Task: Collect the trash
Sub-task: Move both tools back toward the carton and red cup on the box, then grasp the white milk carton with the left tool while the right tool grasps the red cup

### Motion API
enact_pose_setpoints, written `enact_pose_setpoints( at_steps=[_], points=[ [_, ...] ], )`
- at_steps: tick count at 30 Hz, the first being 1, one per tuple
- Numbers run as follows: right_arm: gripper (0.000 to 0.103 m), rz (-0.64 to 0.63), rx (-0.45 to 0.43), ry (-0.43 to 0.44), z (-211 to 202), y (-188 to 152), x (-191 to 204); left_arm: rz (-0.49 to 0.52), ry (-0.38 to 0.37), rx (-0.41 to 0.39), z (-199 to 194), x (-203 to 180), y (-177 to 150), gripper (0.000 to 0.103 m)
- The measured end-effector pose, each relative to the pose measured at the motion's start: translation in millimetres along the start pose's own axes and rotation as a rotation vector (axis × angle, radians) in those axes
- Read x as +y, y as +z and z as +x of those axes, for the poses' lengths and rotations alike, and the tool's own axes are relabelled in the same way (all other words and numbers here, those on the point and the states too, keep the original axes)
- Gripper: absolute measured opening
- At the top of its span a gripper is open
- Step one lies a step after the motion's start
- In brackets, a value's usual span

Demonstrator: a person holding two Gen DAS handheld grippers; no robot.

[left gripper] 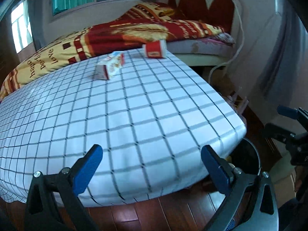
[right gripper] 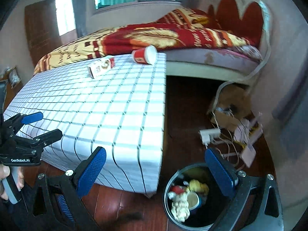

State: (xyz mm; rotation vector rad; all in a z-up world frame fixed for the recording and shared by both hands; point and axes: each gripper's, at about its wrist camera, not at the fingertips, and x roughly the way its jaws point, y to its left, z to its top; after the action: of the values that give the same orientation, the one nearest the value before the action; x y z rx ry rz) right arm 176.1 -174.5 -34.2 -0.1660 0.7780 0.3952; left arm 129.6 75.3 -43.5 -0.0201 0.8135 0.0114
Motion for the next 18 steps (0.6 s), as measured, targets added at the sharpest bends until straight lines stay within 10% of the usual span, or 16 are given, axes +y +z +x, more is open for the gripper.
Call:
enact_pose_setpoints(
  at_steps=[18],
  points=[
    [0.101,-0.099,-0.016,0.088,185.1,193.2,19.6,-0.031,0.099,-0.012,128.1,88.5,121.2,0.091]
  ],
)
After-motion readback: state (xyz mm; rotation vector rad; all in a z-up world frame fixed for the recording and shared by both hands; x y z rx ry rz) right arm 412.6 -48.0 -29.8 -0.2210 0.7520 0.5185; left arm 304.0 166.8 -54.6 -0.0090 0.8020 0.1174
